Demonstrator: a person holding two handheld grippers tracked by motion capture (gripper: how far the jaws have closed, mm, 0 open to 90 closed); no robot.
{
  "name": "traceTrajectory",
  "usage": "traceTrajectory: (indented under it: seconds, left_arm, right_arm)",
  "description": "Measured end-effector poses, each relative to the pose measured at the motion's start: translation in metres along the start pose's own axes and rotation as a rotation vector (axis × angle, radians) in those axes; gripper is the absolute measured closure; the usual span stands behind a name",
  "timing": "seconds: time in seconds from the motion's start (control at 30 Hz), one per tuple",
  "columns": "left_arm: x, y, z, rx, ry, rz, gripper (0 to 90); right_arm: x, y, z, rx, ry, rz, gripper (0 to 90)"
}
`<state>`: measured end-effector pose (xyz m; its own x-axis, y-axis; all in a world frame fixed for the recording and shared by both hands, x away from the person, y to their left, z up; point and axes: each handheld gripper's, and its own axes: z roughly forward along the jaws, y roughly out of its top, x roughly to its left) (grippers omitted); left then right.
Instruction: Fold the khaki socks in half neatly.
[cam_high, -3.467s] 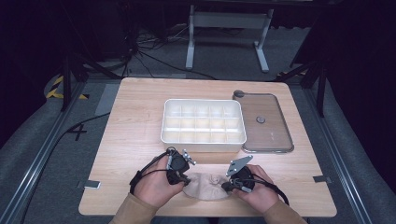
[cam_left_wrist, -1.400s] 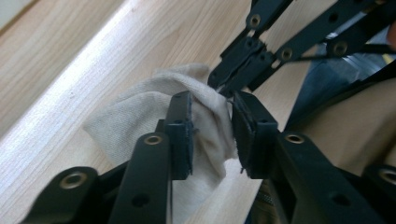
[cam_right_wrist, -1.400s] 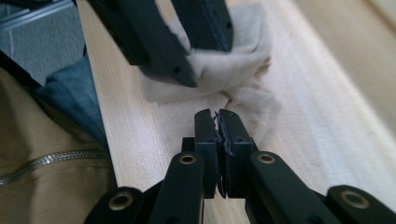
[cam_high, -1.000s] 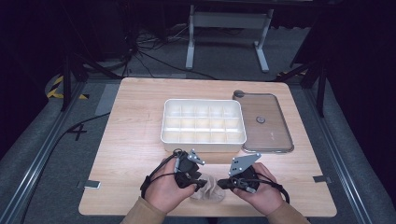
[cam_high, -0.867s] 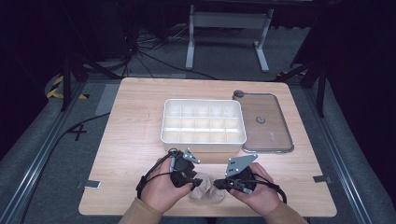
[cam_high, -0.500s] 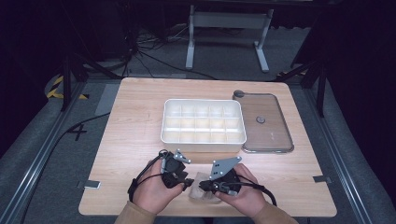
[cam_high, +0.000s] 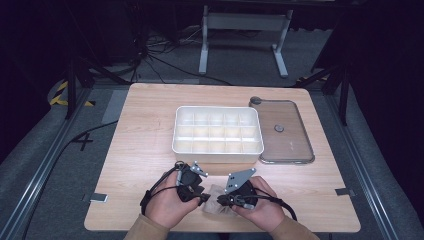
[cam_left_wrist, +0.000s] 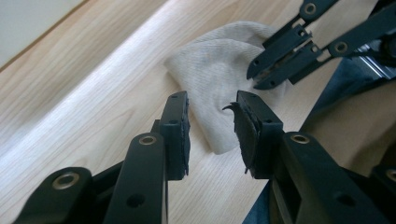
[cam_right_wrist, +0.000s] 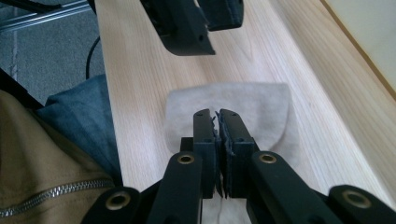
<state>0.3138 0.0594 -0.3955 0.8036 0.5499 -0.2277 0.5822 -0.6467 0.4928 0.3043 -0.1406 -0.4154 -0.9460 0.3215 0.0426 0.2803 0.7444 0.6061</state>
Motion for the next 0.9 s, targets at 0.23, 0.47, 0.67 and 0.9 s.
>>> traceTrajectory:
  seconds: [0.23, 0.47, 0.67, 0.9]
  left_arm:
    - [-0.004, 0.007, 0.009, 0.039, -0.024, 0.040, 66.4]
    - [-0.002, 0.009, 0.012, 0.042, -0.027, 0.033, 66.8]
    - [-0.002, 0.010, 0.014, 0.049, -0.031, 0.038, 67.0]
    - [-0.001, 0.009, 0.014, 0.049, -0.029, 0.027, 67.9]
  right_arm:
    - [-0.004, -0.010, -0.003, 0.033, -0.016, 0.024, 86.3]
    - [-0.006, -0.018, -0.001, 0.063, -0.017, 0.043, 86.2]
    - [-0.009, -0.025, 0.008, 0.087, -0.011, 0.054, 87.0]
    - [-0.010, -0.026, 0.008, 0.082, -0.008, 0.062, 87.2]
